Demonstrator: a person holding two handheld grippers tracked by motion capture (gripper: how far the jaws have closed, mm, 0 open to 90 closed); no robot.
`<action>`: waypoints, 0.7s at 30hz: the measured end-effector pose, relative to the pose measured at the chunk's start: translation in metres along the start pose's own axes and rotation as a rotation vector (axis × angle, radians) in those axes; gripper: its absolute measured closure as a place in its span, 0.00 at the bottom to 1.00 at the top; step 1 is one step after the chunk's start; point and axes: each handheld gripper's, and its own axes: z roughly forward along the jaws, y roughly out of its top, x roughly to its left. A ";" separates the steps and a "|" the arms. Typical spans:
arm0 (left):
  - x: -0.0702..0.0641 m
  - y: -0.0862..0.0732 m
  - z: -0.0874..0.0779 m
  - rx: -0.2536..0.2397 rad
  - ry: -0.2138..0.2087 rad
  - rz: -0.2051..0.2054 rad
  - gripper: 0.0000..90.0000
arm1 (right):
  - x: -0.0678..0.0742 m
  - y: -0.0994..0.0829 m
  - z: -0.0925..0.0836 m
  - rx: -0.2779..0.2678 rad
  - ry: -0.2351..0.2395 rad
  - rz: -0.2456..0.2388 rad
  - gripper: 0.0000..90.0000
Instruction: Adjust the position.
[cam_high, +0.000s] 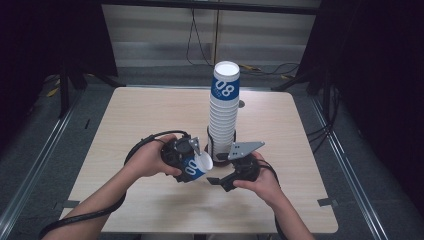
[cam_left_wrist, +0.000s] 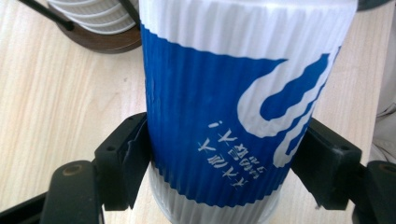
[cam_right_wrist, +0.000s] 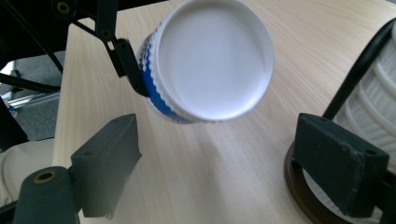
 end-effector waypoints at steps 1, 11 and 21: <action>-0.001 0.001 0.001 -0.005 0.000 0.001 0.28 | 0.000 0.001 0.000 -0.001 -0.002 -0.004 0.15; -0.007 0.014 0.006 -0.007 -0.009 0.032 0.28 | 0.001 0.003 0.000 -0.013 0.006 -0.011 0.15; -0.011 0.020 0.011 -0.016 -0.017 0.061 0.28 | 0.003 0.005 0.000 -0.016 0.015 -0.015 0.16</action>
